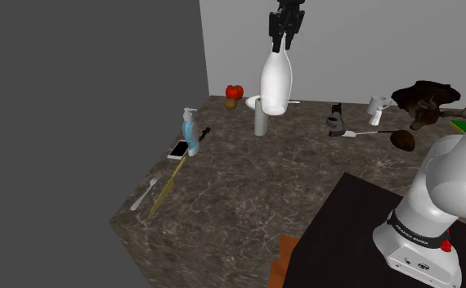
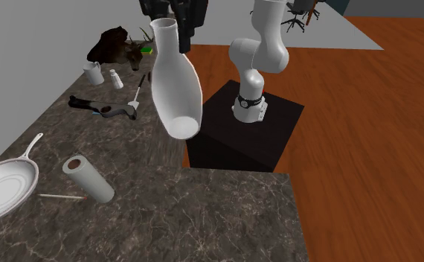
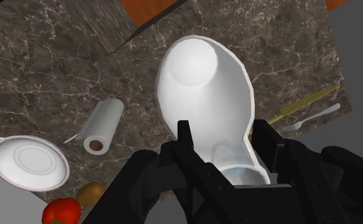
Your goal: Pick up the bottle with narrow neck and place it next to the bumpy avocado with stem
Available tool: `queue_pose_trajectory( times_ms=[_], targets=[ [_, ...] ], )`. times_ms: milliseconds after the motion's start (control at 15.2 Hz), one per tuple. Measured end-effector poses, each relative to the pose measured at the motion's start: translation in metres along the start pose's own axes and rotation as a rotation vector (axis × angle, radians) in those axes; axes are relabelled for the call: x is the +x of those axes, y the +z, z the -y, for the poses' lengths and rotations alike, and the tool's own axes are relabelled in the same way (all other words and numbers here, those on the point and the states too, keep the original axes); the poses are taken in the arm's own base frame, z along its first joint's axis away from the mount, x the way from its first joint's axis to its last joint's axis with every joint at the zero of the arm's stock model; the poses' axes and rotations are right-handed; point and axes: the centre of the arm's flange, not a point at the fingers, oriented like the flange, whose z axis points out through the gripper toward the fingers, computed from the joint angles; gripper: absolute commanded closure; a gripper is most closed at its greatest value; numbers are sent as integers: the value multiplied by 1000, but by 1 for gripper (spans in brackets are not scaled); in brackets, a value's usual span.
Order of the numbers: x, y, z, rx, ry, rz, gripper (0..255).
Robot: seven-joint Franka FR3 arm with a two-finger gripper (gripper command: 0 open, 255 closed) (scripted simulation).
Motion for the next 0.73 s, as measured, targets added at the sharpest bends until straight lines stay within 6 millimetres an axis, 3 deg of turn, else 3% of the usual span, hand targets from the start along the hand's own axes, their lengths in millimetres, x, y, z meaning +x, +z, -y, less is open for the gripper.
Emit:
queue_pose_trajectory(
  times_ms=[330,726],
  targets=[
    [-2,-21,-6,0,0,0,255],
    [-39,-13,-66,-1,1,1,255]
  ],
)
